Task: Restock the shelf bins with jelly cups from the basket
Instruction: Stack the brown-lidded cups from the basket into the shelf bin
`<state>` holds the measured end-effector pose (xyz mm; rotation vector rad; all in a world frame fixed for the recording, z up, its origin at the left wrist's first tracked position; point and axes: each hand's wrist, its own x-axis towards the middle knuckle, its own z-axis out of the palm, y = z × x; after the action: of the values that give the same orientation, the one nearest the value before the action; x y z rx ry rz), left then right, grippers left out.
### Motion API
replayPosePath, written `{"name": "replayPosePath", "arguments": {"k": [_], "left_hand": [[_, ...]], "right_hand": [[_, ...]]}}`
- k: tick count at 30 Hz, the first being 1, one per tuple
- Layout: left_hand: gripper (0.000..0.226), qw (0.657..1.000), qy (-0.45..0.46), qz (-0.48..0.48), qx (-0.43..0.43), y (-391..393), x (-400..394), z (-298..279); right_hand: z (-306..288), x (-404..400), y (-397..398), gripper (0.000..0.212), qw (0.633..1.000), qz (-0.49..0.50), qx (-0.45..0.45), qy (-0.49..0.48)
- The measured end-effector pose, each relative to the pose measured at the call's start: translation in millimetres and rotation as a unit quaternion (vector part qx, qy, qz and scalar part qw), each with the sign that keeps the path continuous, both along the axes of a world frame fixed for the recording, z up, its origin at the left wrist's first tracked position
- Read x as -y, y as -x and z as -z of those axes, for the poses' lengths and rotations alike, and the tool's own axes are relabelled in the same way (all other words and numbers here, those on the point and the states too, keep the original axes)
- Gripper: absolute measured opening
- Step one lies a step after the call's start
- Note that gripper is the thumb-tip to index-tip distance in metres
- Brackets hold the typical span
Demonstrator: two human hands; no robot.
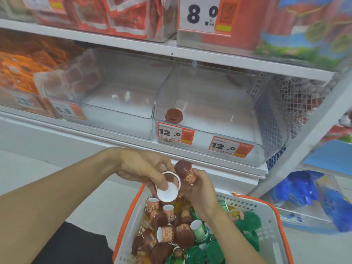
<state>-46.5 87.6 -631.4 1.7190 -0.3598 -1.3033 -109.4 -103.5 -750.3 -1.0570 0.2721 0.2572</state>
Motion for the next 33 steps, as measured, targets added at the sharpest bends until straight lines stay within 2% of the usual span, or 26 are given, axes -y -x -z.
{"name": "replayPosePath", "arguments": {"k": [2, 4, 6, 8, 9, 11, 14, 19, 21, 24, 27, 28, 30, 31, 33], "left_hand": [[0.064, 0.998, 0.048, -0.023, -0.024, 4, 3, -1], [0.064, 0.988, 0.112, -0.047, -0.096, 7, 6, -4], [0.062, 0.973, 0.17, -0.013, -0.154, 7, 6, -7], [0.053, 0.969, 0.188, -0.001, -0.163, 6, 6, -10], [0.053, 0.973, 0.173, -0.021, -0.152, 4, 6, -12], [0.071, 0.983, 0.131, -0.078, -0.103, 4, 8, -14], [0.09, 0.985, 0.094, -0.124, -0.069, 5, 13, -11], [0.082, 0.968, 0.145, -0.161, -0.126, 12, 28, 0], [0.076, 0.961, 0.171, -0.181, -0.115, 12, 31, -1], [0.061, 0.956, 0.202, -0.179, -0.112, 10, 31, -5], [0.05, 0.96, 0.198, -0.172, -0.095, 9, 27, -6], [0.051, 0.962, 0.188, -0.179, -0.089, 8, 26, -6], [0.049, 0.964, 0.168, -0.194, -0.074, 5, 24, -5], [0.047, 0.966, 0.155, -0.194, -0.067, 4, 24, -5], [0.047, 0.972, 0.126, -0.192, -0.046, 4, 23, -4]], "right_hand": [[-19, 2, -5, 0.04, 0.999, 0.003, 0.008, -0.046], [-34, 6, -9, 0.038, 0.995, 0.013, 0.027, -0.097], [-47, 10, -11, 0.049, 0.991, 0.014, 0.065, -0.118], [-57, 9, -12, 0.066, 0.99, 0.02, 0.103, -0.09], [-63, 8, -11, 0.074, 0.991, 0.036, 0.114, -0.065], [-72, 4, -9, 0.078, 0.986, 0.082, 0.14, 0.034], [-87, 1, -4, 0.072, 0.943, 0.127, 0.181, 0.25], [-103, 2, 1, 0.066, 0.855, 0.112, 0.262, 0.433], [-106, 6, 0, 0.061, 0.835, 0.092, 0.284, 0.463], [-114, 18, -1, 0.051, 0.848, 0.009, 0.288, 0.445], [-123, 29, -2, 0.019, 0.912, -0.032, 0.243, 0.33], [-125, 30, -3, 0.017, 0.925, -0.026, 0.215, 0.311], [-127, 29, -5, 0.038, 0.929, -0.018, 0.172, 0.326], [-127, 27, -6, 0.042, 0.923, -0.011, 0.161, 0.348], [-126, 25, -8, 0.036, 0.914, 0.002, 0.139, 0.38]]}}
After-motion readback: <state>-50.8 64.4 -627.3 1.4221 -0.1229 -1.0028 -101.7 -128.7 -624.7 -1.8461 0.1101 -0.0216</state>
